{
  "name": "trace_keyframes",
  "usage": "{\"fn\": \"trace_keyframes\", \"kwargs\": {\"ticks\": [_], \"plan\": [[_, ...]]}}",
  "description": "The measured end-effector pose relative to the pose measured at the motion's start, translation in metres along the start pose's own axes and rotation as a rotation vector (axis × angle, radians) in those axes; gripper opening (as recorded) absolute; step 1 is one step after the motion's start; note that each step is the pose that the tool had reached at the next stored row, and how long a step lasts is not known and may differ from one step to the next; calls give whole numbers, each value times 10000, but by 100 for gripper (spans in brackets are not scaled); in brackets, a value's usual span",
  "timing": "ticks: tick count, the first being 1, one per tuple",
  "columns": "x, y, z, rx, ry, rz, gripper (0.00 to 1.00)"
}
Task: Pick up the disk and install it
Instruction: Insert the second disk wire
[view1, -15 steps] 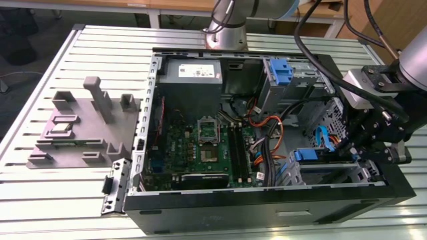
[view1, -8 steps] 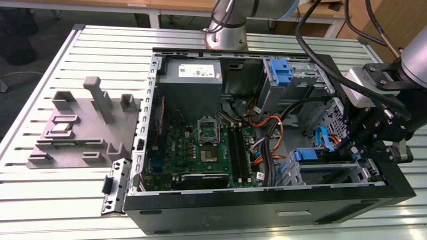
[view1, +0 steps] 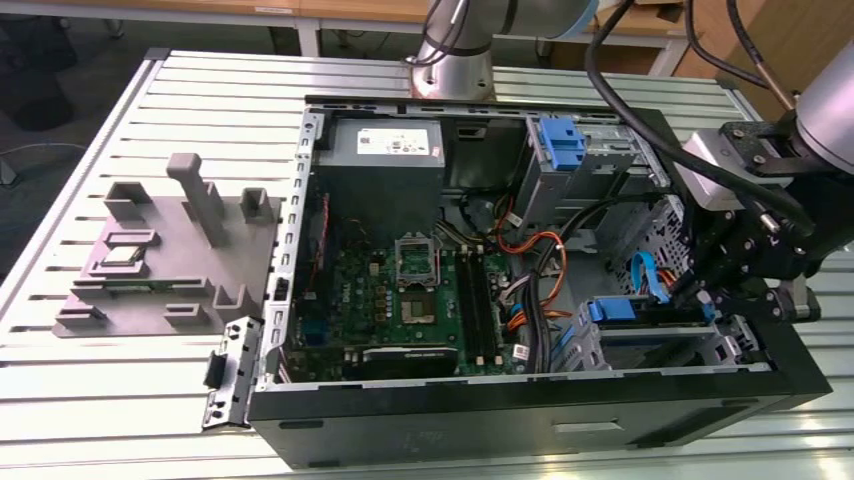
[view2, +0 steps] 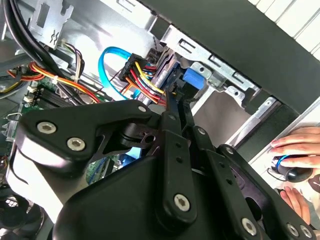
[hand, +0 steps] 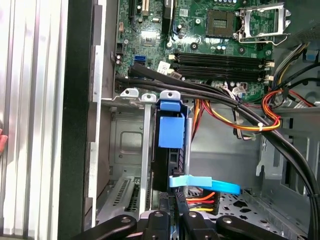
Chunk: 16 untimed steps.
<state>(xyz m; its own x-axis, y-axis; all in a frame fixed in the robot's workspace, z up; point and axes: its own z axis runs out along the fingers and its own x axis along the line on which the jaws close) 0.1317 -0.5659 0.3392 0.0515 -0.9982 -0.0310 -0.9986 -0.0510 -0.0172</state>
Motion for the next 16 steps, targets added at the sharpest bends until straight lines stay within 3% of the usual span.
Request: {"fn": "trace_keyframes", "kwargs": {"ticks": [12,16], "plan": [[-54,0,13,-1,7,1,16],[-54,-24,13,-6,128,24,16]]}}
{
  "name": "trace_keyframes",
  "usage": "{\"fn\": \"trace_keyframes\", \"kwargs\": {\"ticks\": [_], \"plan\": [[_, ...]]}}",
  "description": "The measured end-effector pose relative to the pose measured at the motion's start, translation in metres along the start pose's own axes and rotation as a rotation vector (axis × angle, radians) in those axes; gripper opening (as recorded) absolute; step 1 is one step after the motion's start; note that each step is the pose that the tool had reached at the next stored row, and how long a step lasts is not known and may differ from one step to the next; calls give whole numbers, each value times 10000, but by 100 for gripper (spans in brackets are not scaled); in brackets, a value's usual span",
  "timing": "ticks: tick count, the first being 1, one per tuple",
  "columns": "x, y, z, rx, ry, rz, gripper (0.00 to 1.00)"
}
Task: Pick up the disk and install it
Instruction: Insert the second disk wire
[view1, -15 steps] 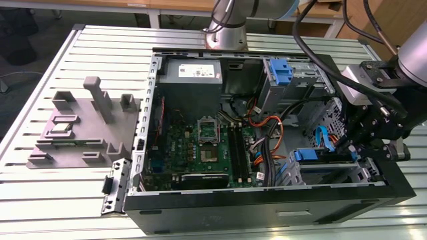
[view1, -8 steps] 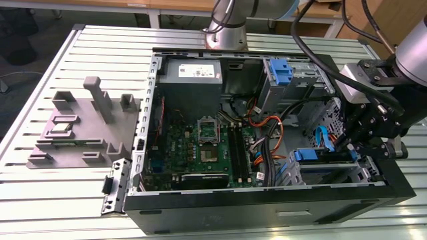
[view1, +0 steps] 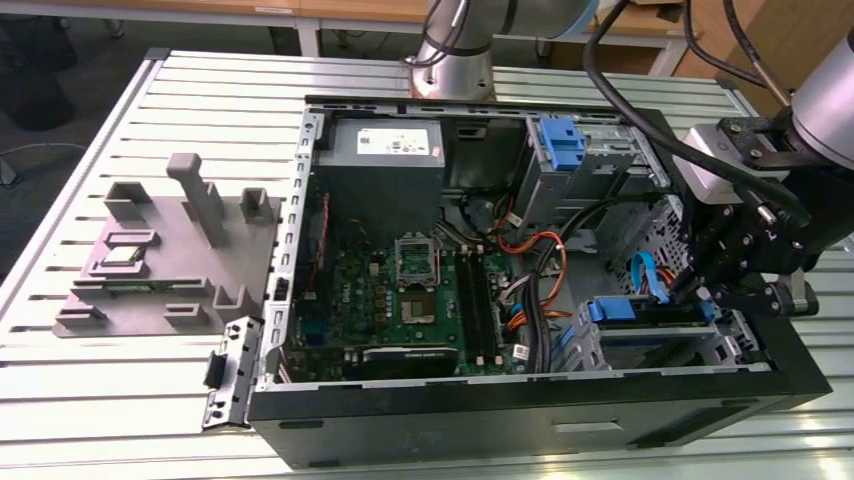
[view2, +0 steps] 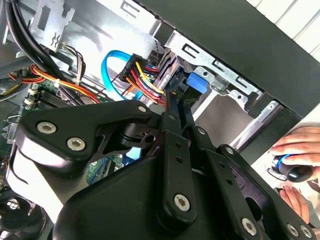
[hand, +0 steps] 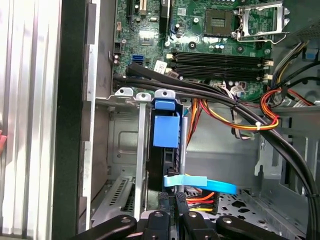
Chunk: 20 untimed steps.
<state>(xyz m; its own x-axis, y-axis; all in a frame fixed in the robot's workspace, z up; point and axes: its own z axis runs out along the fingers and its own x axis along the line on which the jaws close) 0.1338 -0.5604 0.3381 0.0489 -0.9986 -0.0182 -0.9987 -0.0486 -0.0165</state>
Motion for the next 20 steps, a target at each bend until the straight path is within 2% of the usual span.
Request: {"fn": "trace_keyframes", "kwargs": {"ticks": [7,16,20], "plan": [[0,2,6,2,27,172,16],[0,16,27,7,32,508,16],[-1,23,29,8,31,523,16]]}}
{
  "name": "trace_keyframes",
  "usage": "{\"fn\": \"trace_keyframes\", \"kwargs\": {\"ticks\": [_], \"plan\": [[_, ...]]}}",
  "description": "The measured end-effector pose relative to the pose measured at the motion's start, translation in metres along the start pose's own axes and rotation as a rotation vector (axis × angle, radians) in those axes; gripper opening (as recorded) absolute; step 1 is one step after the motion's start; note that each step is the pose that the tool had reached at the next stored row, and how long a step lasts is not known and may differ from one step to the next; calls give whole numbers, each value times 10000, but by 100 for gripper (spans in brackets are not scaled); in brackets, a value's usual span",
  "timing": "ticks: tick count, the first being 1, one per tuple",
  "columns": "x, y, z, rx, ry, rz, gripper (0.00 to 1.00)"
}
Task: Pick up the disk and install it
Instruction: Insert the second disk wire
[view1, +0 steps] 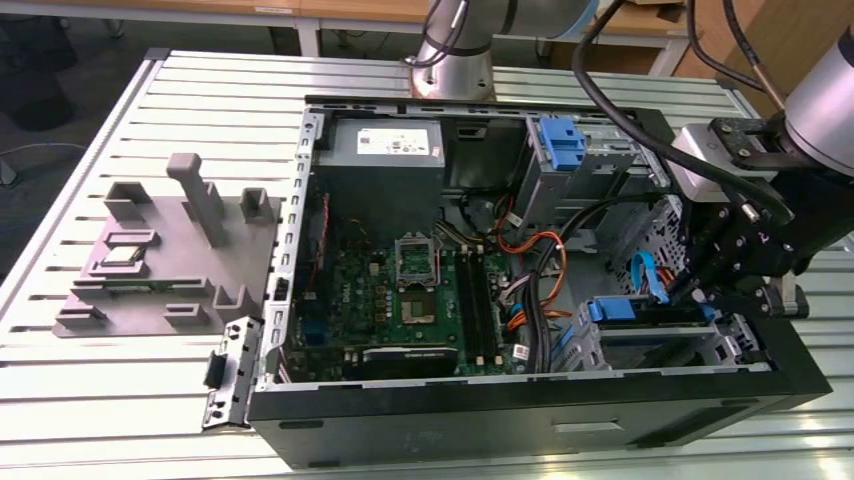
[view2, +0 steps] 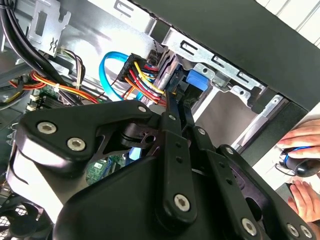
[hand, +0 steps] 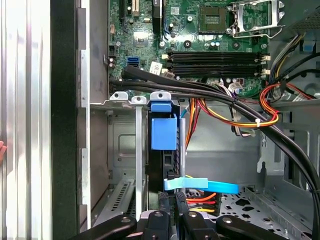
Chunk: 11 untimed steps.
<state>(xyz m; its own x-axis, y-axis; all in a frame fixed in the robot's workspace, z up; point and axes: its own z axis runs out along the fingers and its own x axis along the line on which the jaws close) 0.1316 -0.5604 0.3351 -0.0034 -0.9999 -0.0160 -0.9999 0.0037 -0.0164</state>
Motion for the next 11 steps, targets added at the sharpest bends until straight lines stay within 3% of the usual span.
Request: {"fn": "trace_keyframes", "kwargs": {"ticks": [11], "plan": [[-1,3,18,-1,-42,7,16]]}}
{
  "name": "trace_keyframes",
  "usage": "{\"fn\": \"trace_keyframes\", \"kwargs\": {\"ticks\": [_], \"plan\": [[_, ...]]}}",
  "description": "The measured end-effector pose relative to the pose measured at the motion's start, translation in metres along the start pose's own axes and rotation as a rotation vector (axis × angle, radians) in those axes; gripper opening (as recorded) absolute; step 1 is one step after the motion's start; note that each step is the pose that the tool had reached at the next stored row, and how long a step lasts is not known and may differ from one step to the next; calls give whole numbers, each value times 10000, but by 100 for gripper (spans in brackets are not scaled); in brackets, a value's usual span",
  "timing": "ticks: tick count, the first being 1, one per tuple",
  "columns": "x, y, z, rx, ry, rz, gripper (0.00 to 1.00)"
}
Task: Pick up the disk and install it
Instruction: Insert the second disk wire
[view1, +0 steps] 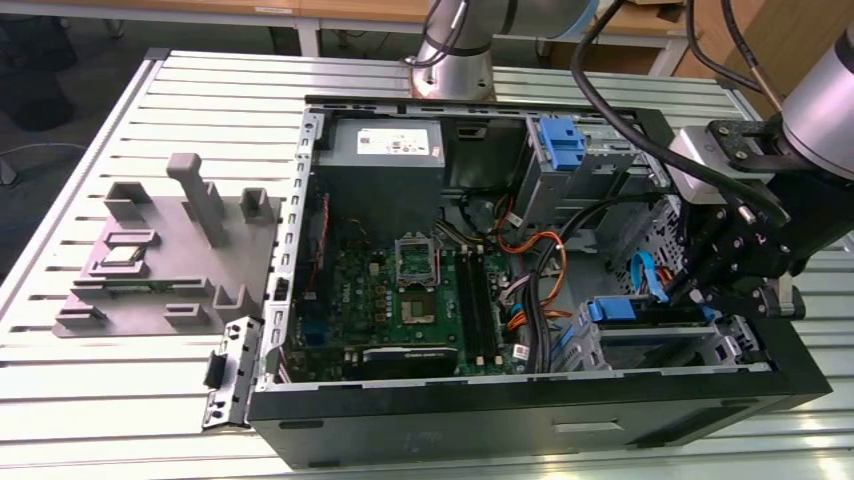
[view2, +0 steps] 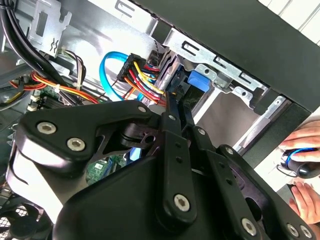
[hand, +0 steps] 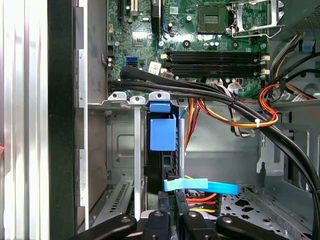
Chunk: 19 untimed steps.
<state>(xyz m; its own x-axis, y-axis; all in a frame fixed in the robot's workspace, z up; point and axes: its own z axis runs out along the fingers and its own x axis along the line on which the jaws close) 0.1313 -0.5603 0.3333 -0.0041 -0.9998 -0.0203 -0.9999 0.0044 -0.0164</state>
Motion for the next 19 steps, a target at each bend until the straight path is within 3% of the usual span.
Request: {"fn": "trace_keyframes", "kwargs": {"ticks": [12,14,15,19], "plan": [[0,3,15,0,1,0,16],[0,3,16,0,1,0,18],[0,3,16,0,0,0,24],[-1,2,-14,0,1,0,24]]}}
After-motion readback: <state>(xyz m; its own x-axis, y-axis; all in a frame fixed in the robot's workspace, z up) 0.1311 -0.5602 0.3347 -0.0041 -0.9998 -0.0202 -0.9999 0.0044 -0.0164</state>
